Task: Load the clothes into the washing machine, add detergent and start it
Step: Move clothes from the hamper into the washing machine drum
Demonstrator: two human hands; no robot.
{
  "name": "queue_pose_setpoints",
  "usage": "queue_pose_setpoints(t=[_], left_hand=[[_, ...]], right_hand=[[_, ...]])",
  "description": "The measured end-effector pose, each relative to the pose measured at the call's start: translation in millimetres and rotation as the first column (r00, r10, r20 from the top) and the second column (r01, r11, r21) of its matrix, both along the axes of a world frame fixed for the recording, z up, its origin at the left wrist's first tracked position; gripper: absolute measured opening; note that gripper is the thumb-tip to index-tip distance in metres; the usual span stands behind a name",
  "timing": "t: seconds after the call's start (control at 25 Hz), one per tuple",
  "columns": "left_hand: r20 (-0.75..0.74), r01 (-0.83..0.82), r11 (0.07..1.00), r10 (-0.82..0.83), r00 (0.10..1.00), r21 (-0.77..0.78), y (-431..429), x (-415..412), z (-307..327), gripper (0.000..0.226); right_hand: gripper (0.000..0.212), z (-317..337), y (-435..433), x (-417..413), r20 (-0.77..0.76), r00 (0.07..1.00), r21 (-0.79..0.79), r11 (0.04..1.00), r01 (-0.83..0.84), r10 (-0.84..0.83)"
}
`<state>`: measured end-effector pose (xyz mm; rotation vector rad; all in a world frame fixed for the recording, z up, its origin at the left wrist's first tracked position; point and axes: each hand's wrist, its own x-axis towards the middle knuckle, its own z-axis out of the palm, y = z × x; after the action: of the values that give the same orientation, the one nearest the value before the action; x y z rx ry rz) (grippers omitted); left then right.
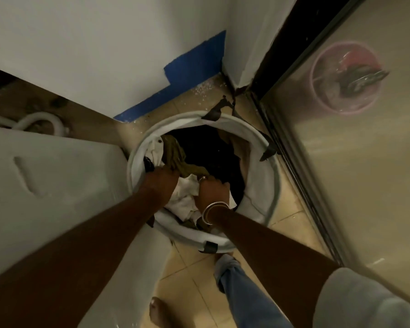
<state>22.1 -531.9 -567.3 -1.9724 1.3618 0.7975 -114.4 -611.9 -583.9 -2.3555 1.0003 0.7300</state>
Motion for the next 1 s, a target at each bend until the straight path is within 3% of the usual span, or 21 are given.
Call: queue_pose_setpoints(t=[0.08, 0.2, 0.28, 0.36, 0.44, 0.52, 0.64, 0.8, 0.88, 1.0], left_hand=[[0.015, 0.048, 0.998, -0.047, 0.999, -0.032, -3.5, 2.2, 11.2, 0.023], [-0.002, 0.000, 0.995, 0.000, 1.000, -0.097, -11.7, 1.7, 47.3, 0.021], [-0.068, -0.128, 0.974, 0.117, 0.991, -0.188, -13.4, -1.0, 78.8, 0.026], [-0.199, -0.318, 0.897, 0.266, 0.943, -0.308, -11.7, -3.9, 117.9, 0.037], [-0.314, -0.463, 0.779, 0.354, 0.881, -0.423, -10.3, -7.4, 163.8, 0.034], [-0.388, -0.526, 0.639, 0.358, 0.849, -0.561, -4.0, -10.2, 217.8, 0.019], [-0.481, -0.608, 0.414, 0.376, 0.792, -0.678, 13.5, -9.6, 305.5, 0.020], [-0.592, -0.694, 0.133, 0.424, 0.685, -0.708, 67.4, -5.9, 425.4, 0.028], [-0.612, -0.665, -0.007, 0.400, 0.683, -0.747, 109.0, -2.3, 480.6, 0.023], [-0.628, -0.596, -0.216, 0.386, 0.676, -0.774, 186.6, 4.6, 549.1, 0.015]], right_hand=[[0.029, 11.9, -0.8, -3.7, 0.053, 0.999, -0.026, 1.000, 0.004, -0.003], [0.040, 41.4, 2.3, -14.6, 0.145, 0.986, -0.068, 0.993, 0.092, -0.082], [0.035, 69.2, 7.9, -20.6, 0.243, 0.949, -0.016, 0.978, 0.209, -0.199], [0.022, 110.8, 13.3, -22.2, 0.368, 0.847, 0.116, 0.922, 0.369, -0.385], [0.019, 154.9, 18.1, -20.0, 0.455, 0.710, 0.214, 0.840, 0.498, -0.537], [0.021, 204.0, 23.4, -16.2, 0.537, 0.609, 0.250, 0.799, 0.547, -0.584], [0.021, 288.2, 33.4, -3.5, 0.619, 0.531, 0.249, 0.786, 0.566, -0.579], [0.015, 395.7, 77.6, 20.7, 0.694, 0.459, 0.310, 0.805, 0.505, -0.555], [0.014, 444.2, 114.0, 33.9, 0.792, 0.359, 0.333, 0.842, 0.425, -0.494], [0.018, 517.2, 182.2, 55.5, 0.880, 0.289, 0.299, 0.913, 0.277, -0.376]])
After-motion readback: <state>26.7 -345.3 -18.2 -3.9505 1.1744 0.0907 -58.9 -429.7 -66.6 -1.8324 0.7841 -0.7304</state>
